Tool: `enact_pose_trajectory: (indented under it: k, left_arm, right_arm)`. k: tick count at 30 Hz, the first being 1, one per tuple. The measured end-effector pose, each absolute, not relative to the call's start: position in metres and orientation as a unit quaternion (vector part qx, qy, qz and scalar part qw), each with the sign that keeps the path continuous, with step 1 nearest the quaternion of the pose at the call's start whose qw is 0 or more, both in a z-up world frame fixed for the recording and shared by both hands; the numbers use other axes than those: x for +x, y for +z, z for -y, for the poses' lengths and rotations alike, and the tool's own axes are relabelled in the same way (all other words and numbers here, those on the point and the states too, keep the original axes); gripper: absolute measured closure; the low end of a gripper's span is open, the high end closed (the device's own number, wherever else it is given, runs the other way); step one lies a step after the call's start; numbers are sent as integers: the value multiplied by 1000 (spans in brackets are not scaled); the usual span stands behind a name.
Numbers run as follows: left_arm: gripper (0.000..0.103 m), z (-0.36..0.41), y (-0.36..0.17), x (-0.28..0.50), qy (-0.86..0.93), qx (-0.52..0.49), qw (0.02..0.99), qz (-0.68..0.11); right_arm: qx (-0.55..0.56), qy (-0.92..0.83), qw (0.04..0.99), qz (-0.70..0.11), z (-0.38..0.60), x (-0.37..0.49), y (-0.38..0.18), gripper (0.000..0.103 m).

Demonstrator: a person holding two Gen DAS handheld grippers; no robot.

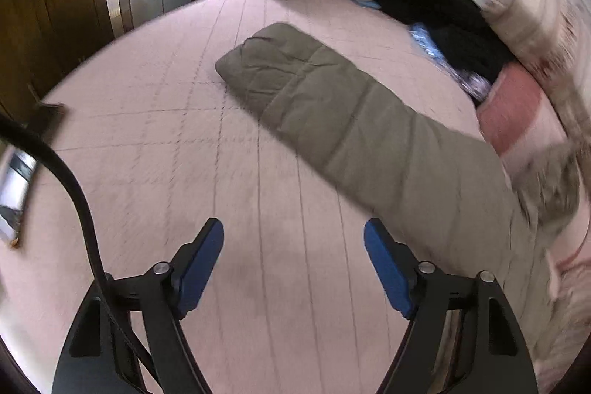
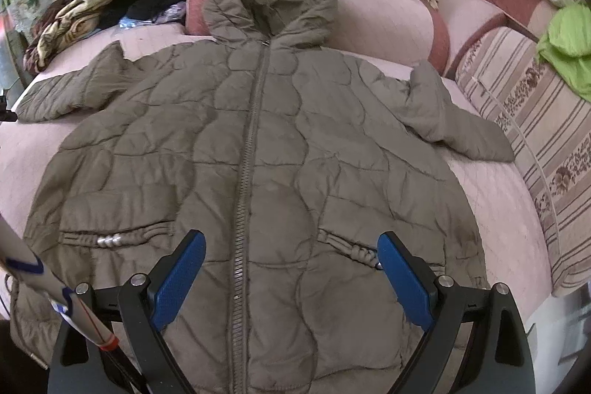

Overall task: Fold large clothes
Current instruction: 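Move the left gripper to the coat sleeve and close on it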

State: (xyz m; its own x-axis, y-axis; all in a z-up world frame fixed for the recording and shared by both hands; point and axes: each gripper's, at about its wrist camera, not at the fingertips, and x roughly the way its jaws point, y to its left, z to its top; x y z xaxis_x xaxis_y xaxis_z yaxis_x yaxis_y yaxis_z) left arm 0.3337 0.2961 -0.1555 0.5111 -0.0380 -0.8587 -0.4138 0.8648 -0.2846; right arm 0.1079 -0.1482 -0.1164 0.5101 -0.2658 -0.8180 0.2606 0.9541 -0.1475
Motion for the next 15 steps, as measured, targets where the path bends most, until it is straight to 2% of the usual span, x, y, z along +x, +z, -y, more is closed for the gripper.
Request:
enact_pose_trajectory:
  k: [5,13,14,15]
  left_arm:
    - [35,-328,-189,378,96,-342,802,-481]
    - [35,-349,-198,422,98,-405,795,-440]
    - [46,-349,-197,427,107,-402,795,-442]
    - [66,-348,-197,431,120,-391,795,-448]
  right_arm:
    - [3,-172,866,-470,164,114,-123,7]
    - [7,-200,861,-468,182,123,-128,7]
    - [7,-203,860,-469,184,124,-129,7]
    - [8,-206,858,-470,185,125,-130,7]
